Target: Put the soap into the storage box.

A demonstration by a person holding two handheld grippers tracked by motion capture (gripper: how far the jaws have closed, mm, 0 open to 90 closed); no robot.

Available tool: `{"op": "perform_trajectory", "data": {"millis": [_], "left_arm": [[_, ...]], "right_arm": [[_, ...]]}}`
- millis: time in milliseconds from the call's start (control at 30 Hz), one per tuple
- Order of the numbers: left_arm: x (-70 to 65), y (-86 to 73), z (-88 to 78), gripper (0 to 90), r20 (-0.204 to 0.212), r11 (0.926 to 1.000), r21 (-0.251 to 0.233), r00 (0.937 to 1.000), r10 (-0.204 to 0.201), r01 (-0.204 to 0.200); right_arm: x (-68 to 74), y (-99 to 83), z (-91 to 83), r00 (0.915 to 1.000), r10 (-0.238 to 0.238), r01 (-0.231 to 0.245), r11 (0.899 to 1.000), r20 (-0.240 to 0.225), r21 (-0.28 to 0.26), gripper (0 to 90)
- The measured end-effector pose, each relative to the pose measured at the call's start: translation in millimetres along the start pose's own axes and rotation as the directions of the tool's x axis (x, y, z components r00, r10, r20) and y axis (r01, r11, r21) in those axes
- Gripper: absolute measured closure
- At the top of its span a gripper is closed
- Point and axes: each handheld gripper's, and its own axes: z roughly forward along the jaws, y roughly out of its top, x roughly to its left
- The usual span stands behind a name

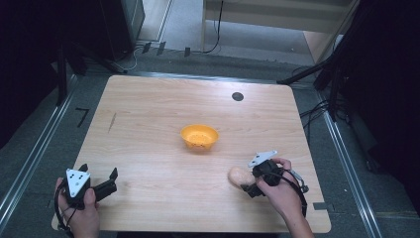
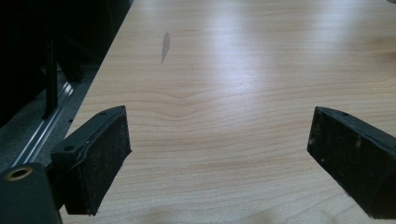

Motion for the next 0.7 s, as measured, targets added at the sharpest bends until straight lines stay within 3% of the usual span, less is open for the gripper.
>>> {"op": "perform_trajectory", "data": {"millis": [400, 700], "left_arm": [[0.1, 0.1, 0.1, 6.3, 0.001, 1.0000, 0.002, 1.0000, 0.000, 0.000], [-0.3, 0.2, 0.1, 6.3, 0.002, 1.0000, 0.005, 1.0000, 0.004, -0.004]], "right_arm": [[2.9, 5.2, 8.5, 0.9997, 0.018, -0.017, 0.999, -0.016, 0.040, 19.9], [5.4, 10.4, 11.7, 0.9994, -0.004, 0.006, 0.999, -0.033, 0.046, 28.7]]}}
